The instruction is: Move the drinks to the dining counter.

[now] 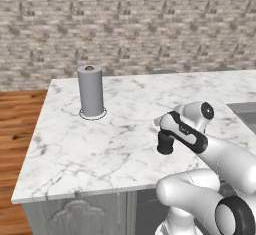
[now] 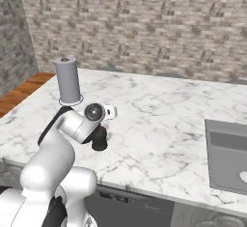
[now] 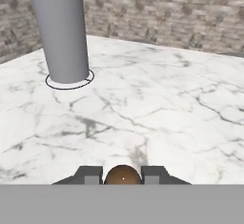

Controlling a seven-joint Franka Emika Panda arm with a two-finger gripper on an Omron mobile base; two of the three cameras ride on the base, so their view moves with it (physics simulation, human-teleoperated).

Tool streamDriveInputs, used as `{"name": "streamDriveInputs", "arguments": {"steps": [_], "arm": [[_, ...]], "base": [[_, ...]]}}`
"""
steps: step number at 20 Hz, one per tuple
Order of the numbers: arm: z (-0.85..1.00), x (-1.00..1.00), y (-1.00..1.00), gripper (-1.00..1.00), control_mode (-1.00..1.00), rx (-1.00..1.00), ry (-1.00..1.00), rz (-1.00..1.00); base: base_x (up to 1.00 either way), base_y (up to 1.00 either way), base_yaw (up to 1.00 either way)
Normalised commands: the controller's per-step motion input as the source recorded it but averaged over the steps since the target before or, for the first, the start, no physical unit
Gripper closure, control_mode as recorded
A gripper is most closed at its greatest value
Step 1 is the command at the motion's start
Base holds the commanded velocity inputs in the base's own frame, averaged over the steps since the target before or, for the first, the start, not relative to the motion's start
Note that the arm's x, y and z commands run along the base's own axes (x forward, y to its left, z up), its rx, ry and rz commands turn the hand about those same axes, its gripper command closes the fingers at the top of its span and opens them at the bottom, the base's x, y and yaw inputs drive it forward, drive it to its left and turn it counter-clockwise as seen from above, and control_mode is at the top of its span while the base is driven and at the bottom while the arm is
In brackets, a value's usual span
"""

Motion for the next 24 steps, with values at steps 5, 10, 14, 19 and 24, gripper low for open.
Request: {"name": "streamDriveInputs", "arguments": {"steps": [5, 10, 14, 19, 24], "arm": [[-0.28, -0.01, 0.0, 1.0, -1.0, 0.0, -0.03, 0.0], [-0.49, -0.29, 0.0, -1.0, -1.0, 0.0, -0.06, 0.0], [-0.37, -0.23, 0.0, -1.0, -1.0, 0.0, -0.08, 0.0], [-0.09, -0.01, 0.0, -1.0, -1.0, 0.0, -0.07, 0.0], [-0.02, 0.0, 0.0, -1.0, -1.0, 0.0, -0.07, 0.0]], "base": [[0.0, 0.0, 0.0], [0.0, 0.0, 0.0], [0.0, 0.0, 0.0], [0.0, 0.0, 0.0], [0.0, 0.0, 0.0]]}}
